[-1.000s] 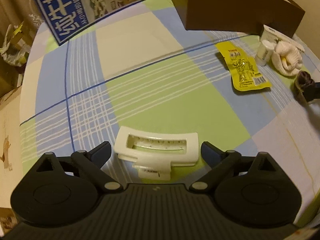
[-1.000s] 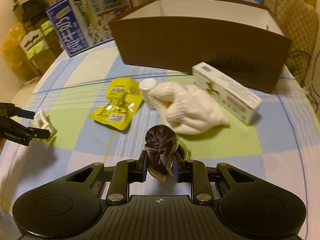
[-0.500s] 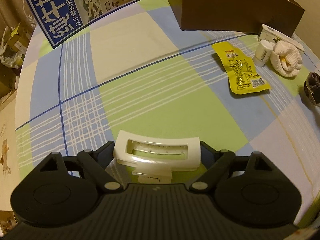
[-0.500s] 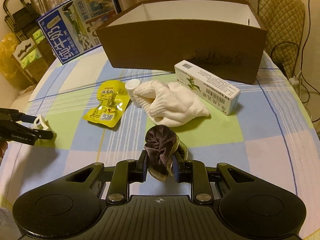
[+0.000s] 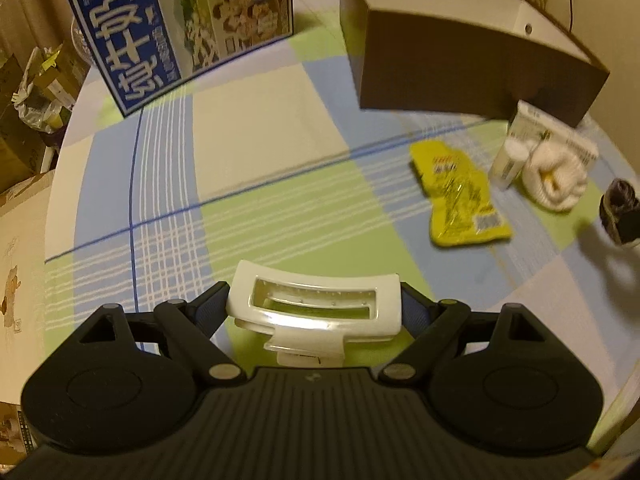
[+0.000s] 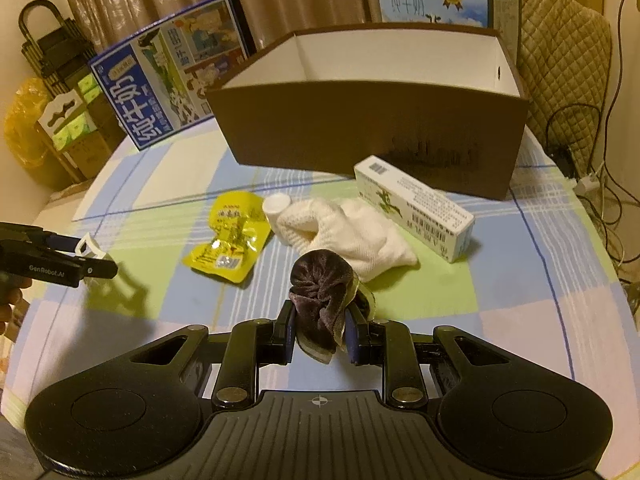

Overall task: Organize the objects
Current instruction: 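Lift and carry the hair clip with left tool while right tool carries the scrunchie over the box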

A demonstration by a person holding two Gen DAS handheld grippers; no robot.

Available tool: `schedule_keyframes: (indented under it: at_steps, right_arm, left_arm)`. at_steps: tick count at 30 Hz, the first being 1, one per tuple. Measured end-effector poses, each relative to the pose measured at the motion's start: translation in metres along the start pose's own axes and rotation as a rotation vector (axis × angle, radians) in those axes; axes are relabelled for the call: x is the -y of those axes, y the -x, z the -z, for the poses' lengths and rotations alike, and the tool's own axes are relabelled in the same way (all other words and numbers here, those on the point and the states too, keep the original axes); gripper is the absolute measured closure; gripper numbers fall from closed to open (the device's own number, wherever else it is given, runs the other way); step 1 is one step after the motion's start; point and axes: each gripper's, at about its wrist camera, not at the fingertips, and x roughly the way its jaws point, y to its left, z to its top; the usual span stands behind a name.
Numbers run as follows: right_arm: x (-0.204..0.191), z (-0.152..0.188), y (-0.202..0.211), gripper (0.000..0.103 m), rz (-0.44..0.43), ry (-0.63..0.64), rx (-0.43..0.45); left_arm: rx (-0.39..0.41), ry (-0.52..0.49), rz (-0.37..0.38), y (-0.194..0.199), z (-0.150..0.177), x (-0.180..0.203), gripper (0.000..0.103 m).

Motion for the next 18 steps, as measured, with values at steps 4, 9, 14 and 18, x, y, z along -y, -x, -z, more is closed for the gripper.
schedule_keyframes:
  at_steps: [4,9,14,18]
  right_arm:
    - [0.001,-0.007,0.008,0.081,-0.011,-0.002,0.019]
    - [0.007,-0.016,0.016,0.081,-0.021,-0.011,0.044]
    - [0.016,-0.029,0.026,0.081,-0.032,-0.031,0.074]
    - [0.025,-0.043,0.033,0.081,-0.041,-0.046,0.098]
  left_arm:
    - [0.031,0.002,-0.001,0.012,-0.014,0.009,0.018]
    - [0.073,0.001,0.010,0.024,-0.034,0.020,0.018]
    - [0.116,-0.016,0.029,0.036,-0.055,0.036,0.018]
    - [0.148,-0.032,0.044,0.043,-0.074,0.049,0.018]
